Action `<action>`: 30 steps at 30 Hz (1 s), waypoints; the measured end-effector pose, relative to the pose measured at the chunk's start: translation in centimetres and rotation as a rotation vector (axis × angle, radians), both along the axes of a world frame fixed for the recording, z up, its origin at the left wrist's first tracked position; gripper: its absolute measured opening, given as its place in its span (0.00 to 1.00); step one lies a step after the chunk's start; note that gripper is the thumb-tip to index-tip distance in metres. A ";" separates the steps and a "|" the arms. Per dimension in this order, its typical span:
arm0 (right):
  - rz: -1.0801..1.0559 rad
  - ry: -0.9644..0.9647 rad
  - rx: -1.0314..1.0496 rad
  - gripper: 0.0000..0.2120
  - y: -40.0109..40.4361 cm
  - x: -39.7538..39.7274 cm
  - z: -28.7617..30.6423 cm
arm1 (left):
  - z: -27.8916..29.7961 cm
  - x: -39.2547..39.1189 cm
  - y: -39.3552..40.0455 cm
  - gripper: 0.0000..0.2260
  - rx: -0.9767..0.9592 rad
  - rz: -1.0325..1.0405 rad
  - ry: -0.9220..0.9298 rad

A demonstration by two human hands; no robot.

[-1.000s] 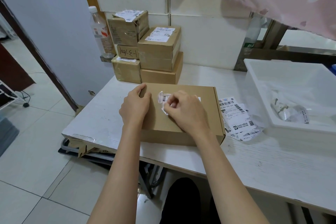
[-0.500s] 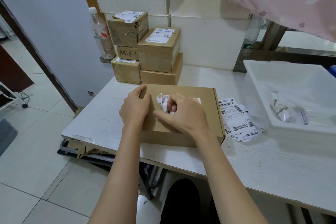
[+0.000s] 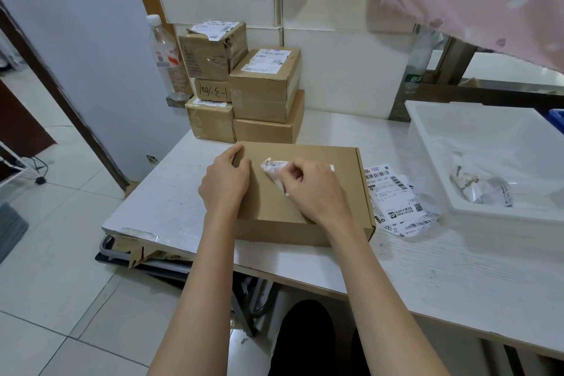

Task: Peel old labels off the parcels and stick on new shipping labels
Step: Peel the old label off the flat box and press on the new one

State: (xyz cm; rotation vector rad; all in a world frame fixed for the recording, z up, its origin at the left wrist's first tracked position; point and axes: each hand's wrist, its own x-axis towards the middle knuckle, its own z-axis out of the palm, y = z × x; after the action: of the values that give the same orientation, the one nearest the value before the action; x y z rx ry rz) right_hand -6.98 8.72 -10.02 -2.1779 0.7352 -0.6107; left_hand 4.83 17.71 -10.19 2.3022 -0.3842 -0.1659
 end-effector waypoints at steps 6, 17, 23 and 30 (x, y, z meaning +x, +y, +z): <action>0.038 0.053 -0.108 0.08 0.0 -0.2 -0.5 | 0.1 0.0 0.0 0.18 0.001 0.001 -0.005; -0.042 -0.103 0.048 0.06 -0.8 0.1 -1.1 | -0.1 -0.1 0.1 0.19 0.021 0.004 -0.025; 0.039 -0.195 0.190 0.12 -1.1 -0.8 -0.8 | -0.2 -0.2 0.1 0.18 0.012 0.001 -0.034; 0.038 -0.095 0.034 0.05 -1.2 -0.7 -1.3 | -0.3 0.1 0.0 0.18 0.019 0.000 -0.035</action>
State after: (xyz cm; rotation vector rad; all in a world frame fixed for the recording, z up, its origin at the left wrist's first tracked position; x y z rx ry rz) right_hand -7.73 7.53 -11.29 -2.1120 0.6486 -0.6727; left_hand 4.90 17.75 -10.48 2.3264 -0.4020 -0.1293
